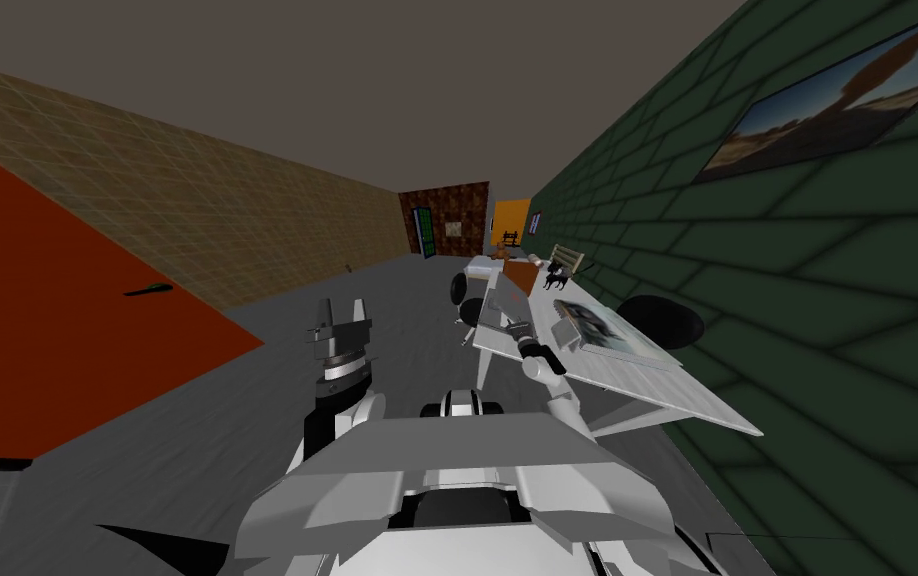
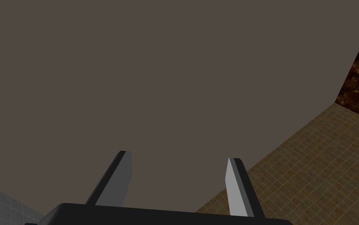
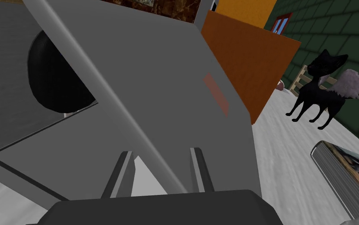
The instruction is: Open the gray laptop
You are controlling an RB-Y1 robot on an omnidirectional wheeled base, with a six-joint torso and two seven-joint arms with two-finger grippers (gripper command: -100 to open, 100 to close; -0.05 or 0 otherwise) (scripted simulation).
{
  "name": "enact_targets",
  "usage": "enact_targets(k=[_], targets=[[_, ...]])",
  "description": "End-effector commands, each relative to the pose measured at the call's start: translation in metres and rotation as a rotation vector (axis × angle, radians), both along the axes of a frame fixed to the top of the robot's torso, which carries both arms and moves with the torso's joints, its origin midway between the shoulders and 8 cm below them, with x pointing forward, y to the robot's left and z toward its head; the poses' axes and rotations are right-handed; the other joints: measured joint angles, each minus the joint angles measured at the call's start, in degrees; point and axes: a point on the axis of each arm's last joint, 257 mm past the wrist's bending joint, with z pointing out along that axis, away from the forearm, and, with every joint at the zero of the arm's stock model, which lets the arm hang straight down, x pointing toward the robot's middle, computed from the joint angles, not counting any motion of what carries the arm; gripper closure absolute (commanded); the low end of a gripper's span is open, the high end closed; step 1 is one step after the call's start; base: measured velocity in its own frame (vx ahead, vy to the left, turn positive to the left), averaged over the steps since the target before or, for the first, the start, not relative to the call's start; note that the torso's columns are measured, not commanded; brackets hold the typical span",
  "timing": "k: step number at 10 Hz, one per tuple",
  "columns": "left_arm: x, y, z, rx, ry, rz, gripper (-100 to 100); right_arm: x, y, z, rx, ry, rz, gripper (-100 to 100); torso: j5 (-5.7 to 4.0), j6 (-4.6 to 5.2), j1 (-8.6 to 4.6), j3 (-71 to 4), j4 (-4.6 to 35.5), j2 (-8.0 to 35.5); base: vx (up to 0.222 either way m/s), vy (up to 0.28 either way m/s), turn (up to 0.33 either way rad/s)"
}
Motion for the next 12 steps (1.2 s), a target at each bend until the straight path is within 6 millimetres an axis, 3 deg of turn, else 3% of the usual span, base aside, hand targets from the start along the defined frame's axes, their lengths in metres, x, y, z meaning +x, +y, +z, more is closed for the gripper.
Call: enact_targets(k=[1, 2, 3, 6, 11, 12], targets=[[0.000, 0.000, 0.000, 0.000, 0.000, 0.000, 0, -0.003, -0.008, -0.026, -0.092, 0.049, -0.018, 100, 0.01, 0.07, 0.08, -0.04, -0.12, -0.04, 0.005, 0.033, 0.001], [0.000, 0.000, 0.000, 0.000, 0.000, 0.000, 0, -0.003, -0.008, -0.027, -0.092, 0.050, -0.018, 100, 0.01, 0.12, 0.06, -0.06, -0.14, -0.07, 0.001, 0.026, -0.002], [0.000, 0.000, 0.000, 0.000, 0.000, 0.000, 0, 0.003, -0.009, -0.003, -0.089, 0.023, 0.002, -100, 0.00, 0.16, -0.04, -0.05, -0.09, -0.04, 0.006, 0.059, -0.077], [0.000, 0.000, 0.000, 0.000, 0.000, 0.000, 0, 0.005, -0.017, 0.015, -0.093, 0.022, 0.022, -100, 0.42, -0.20, 0.81, 0.27, 0.42, 0.51, 0.026, 0.070, -0.075], [0.000, 0.000, 0.000, 0.000, 0.000, 0.000, 0, 0.005, -0.026, 0.046, -0.106, 0.021, 0.057, -100, 0.41, -0.23, 0.70, 0.28, 0.47, 0.54, 0.020, 0.070, -0.059], [0.000, 0.000, 0.000, 0.000, 0.000, 0.000, 0, 0.005, -0.025, 0.040, -0.104, 0.021, 0.051, -100, 0.39, -0.22, 0.72, 0.27, 0.42, 0.52, 0.010, 0.031, -0.013]])
